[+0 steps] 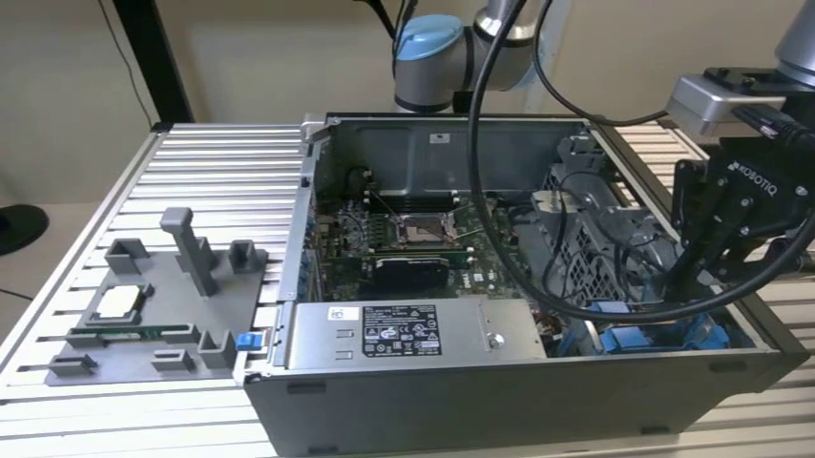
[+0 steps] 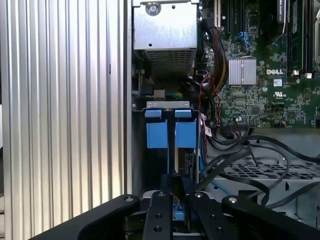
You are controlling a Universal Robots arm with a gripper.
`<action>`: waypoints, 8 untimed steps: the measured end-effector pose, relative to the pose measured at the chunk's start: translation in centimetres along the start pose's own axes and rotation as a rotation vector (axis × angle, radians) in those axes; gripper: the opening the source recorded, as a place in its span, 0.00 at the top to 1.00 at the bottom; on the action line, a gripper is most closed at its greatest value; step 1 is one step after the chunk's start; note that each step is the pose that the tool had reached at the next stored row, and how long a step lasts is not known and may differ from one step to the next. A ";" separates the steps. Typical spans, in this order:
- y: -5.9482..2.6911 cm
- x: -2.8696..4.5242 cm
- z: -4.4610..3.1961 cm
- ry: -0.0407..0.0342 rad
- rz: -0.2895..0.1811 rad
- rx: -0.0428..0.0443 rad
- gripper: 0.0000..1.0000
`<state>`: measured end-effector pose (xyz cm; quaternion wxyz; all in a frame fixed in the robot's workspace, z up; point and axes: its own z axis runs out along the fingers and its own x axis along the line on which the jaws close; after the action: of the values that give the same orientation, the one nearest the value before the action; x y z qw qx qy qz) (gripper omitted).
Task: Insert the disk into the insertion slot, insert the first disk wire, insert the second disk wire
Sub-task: 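Insert the first disk wire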
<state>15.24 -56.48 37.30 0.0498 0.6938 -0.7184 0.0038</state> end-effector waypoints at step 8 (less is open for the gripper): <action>-0.03 0.00 0.00 0.0000 0.000 0.0000 1.00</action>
<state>15.27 -56.48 37.30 0.0498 0.6939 -0.7183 0.0038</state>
